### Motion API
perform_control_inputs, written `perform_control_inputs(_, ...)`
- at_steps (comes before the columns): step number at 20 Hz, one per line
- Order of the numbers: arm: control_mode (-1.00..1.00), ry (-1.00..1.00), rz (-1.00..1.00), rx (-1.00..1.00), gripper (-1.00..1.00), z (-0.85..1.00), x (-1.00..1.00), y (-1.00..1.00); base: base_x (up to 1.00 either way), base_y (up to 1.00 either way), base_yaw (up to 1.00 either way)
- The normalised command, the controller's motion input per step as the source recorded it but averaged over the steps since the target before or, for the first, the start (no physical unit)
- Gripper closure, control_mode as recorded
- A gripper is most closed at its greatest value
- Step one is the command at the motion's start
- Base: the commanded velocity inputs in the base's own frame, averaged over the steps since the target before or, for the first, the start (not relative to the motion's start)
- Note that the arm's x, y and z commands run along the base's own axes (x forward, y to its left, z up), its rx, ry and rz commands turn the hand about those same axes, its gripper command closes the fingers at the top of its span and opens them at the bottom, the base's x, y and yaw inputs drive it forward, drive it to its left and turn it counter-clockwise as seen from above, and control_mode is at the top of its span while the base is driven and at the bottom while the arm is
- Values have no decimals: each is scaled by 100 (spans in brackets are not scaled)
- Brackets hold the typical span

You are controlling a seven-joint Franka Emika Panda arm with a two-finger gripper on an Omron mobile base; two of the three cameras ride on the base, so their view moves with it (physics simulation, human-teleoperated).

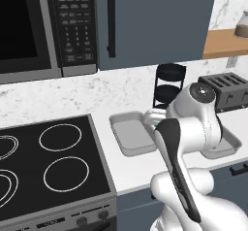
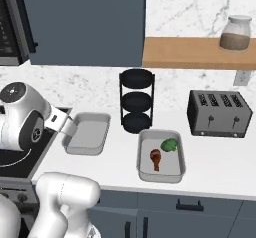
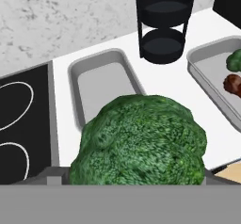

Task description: Place one broccoli and one chicken drumstick in each tupperware on the nearby counter, to pack two identical lunches.

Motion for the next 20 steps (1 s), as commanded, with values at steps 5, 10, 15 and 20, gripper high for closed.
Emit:
perform_control_inputs(5, -100, 0, 0, 0, 100, -42, 56, -15, 0, 0, 0)
perform_control_inputs(10, -100, 0, 0, 0, 100, -48, 82, 0, 0, 0, 0)
perform_control_inputs(15, -100, 5, 0, 0, 100, -26, 81, 20, 0, 0, 0)
perform_control_inputs(20, -100, 6, 0, -2, 100, -27, 58, 38, 0, 0, 0)
